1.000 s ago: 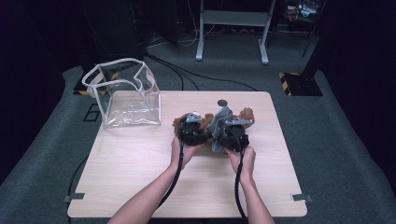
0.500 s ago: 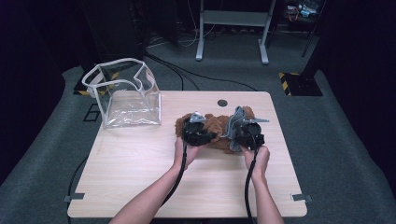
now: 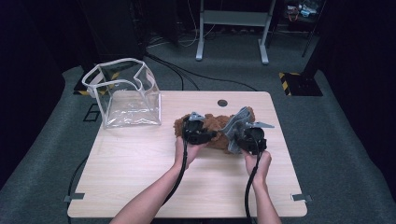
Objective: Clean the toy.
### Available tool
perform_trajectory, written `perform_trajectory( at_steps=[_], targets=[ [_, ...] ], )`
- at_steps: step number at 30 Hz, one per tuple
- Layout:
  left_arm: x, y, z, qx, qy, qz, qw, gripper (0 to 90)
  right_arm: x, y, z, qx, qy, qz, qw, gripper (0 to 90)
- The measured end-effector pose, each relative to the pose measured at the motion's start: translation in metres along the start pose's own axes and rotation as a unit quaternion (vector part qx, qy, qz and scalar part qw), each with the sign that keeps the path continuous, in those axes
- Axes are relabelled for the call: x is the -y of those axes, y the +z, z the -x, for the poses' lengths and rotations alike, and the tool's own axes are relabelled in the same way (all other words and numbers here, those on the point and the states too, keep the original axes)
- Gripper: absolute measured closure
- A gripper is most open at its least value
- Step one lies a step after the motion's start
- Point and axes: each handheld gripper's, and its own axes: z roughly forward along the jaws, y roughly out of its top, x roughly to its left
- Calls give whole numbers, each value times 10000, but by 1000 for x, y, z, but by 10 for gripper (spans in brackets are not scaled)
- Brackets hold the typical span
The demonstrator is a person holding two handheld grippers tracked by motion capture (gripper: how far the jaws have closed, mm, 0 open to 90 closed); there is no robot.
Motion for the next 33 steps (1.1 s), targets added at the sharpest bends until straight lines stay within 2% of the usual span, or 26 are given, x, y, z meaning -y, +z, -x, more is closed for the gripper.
perform_trajectory(
  at_steps=[2,4,6,8,10,15,17,21,24,26,28,30,33],
  targets=[
    [0,0,0,25,-54,-17,10000,692,9,-2,-14,-205,-51,50,9998,701],
    [0,0,0,27,-58,-15,10000,693,16,1,-29,-317,-196,46,9993,701],
    [0,0,0,50,-162,-13,9999,693,20,5,-42,-428,-226,57,9988,700],
    [-1,-1,0,76,-221,17,9997,694,22,11,-51,-492,-193,68,9986,699],
    [-1,-2,0,71,-179,-14,9998,696,22,17,-55,-438,-240,40,9987,699],
    [-4,-4,4,177,-322,74,9993,698,19,20,-42,-214,-219,43,9995,703],
    [-5,-3,6,179,-238,81,9995,699,18,19,-34,-122,-148,49,9998,704],
    [-7,-1,13,192,-195,66,9996,700,15,17,-13,188,-42,48,9998,705],
    [-7,1,13,144,-191,66,9997,699,15,18,5,414,144,-23,9990,705],
    [-7,1,11,128,-298,71,9994,698,18,17,11,406,220,-46,9989,704],
    [-7,3,7,109,-335,66,9994,698,23,12,8,312,204,37,9993,704],
    [-7,3,5,109,-387,50,9992,697,28,8,-2,153,147,116,9997,704],
    [-7,3,3,139,-449,37,9989,697,33,7,-28,-109,-92,152,9998,704]
  ],
)
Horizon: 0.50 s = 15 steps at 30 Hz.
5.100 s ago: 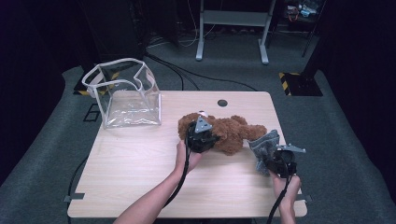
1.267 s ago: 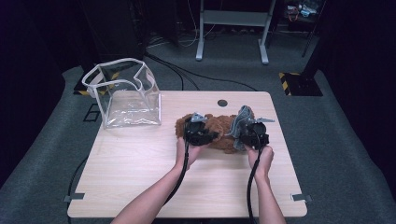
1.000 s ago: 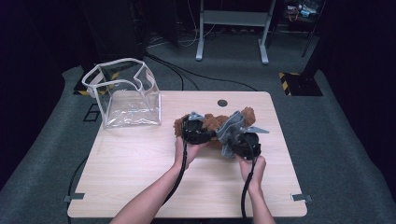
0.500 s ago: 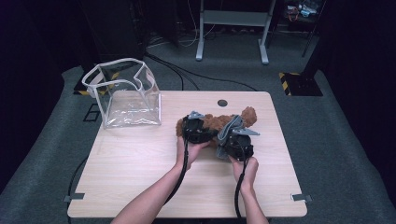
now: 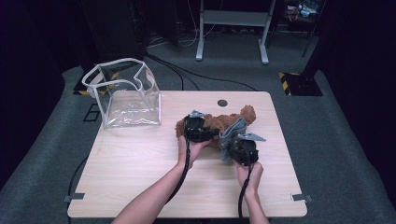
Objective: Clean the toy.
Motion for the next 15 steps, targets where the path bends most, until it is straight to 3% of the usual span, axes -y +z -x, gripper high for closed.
perform_trajectory(
  at_steps=[2,4,8,10,15],
  targets=[
    [0,-1,-1,8,11,-7,10000,697,-1,4,-12,-143,-90,13,9999,702],
    [1,-1,-3,36,-102,27,9999,697,-3,10,-26,-200,-170,-30,9997,700],
    [1,-2,-5,54,-121,8,9999,697,-5,20,-40,-240,-240,-21,9994,696],
    [2,-2,-5,58,-119,4,9999,697,-4,24,-42,-193,-235,-50,9995,696],
    [1,-4,-7,49,-72,-2,10000,695,-4,28,-28,-83,-160,-105,9998,702]
  ],
)
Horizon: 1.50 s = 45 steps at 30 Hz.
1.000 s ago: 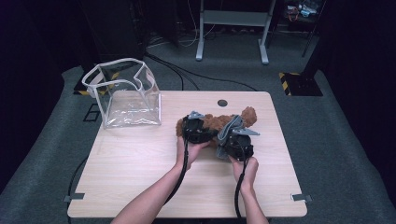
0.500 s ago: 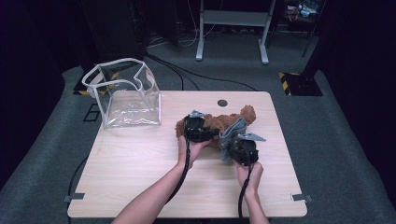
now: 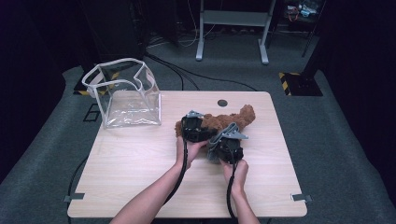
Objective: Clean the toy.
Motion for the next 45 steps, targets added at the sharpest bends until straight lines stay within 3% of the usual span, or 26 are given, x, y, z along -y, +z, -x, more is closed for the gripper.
perform_trajectory(
  at_steps=[5,7,9,12,16,18,21,24,25,32,39,45],
  targets=[
    [0,-1,-2,9,11,-16,10000,694,6,-10,33,318,298,27,9990,704],
    [0,0,-1,16,4,4,10000,694,9,-12,47,437,521,33,9977,704],
    [0,2,-1,27,23,-5,10000,692,12,-15,54,394,605,-2,9974,702],
    [0,3,0,24,19,-3,10000,685,13,-20,43,211,461,67,9987,702],
    [0,2,0,34,73,-23,10000,658,8,-13,11,-97,-7,35,9999,701],
    [0,0,-1,29,157,-35,9999,606,4,-7,8,-64,-105,10,9999,702],
    [1,-9,-2,-86,371,27,9993,462,1,-3,17,-56,153,-2,9999,705],
    [4,-19,-5,-153,522,113,9985,380,1,-4,24,-6,256,19,9997,705],
    [5,-24,-7,-163,684,103,9975,366,1,-5,26,12,275,32,9996,704],
    [21,-47,-23,-676,1024,191,9923,322,-2,-8,31,31,369,102,9993,704],
    [24,-54,-43,-1072,986,270,9890,310,-3,-10,31,34,353,104,9993,702],
    [26,-52,-57,-1235,770,196,9892,321,-1,-21,33,52,314,179,9993,701]
  ],
)
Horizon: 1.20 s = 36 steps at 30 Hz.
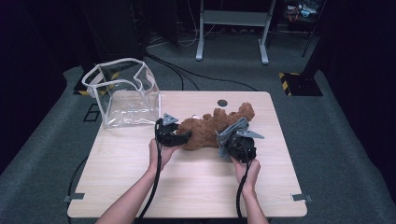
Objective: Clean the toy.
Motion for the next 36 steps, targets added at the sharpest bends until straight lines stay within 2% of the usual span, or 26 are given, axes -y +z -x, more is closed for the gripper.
perform_trajectory(
  at_steps=[2,3,4,8,10,16,17,20,22,26,27,30,33,35,36],
  targets=[
    [3,5,-5,44,-83,-69,9999,356,2,-4,-2,6,-50,25,10000,701],
    [4,7,-6,140,-86,-111,9998,405,2,-4,-4,-10,-74,27,10000,701],
    [6,9,-5,136,-135,-76,9998,454,3,-5,-6,-42,-71,29,10000,701],
    [5,11,1,14,-24,-78,10000,593,7,-7,-16,-123,-217,68,9997,700],
    [5,12,1,38,-6,-87,10000,622,9,-9,-23,-173,-282,107,9994,701],
    [5,12,-3,208,-3,-82,9997,672,6,-15,-56,-402,-741,134,9963,701],
    [5,12,-4,238,2,-87,9997,679,3,-13,-63,-464,-893,152,9948,700],
    [5,12,-7,374,-25,-59,9993,698,-8,-5,-79,-596,-1138,109,9917,701],
    [6,13,-10,454,-54,-60,9989,704,-15,2,-87,-581,-1282,63,9900,701],
    [6,13,-12,516,-68,-67,9986,709,-30,23,-99,-685,-1463,-91,9868,701],
    [6,13,-12,521,-57,-89,9986,709,-31,28,-101,-644,-1431,-166,9875,701],
    [6,14,-13,506,-75,-60,9987,713,-36,38,-100,-592,-1357,-269,9886,704],
    [5,13,-14,510,-77,-91,9986,714,-39,37,-93,-374,-1303,-277,9904,704],
    [5,13,-14,521,-72,-85,9986,714,-41,34,-79,-293,-1103,-283,9931,707],
    [5,14,-14,532,-81,-71,9985,714,-44,33,-69,-306,-920,-257,9950,708]
  ],
)
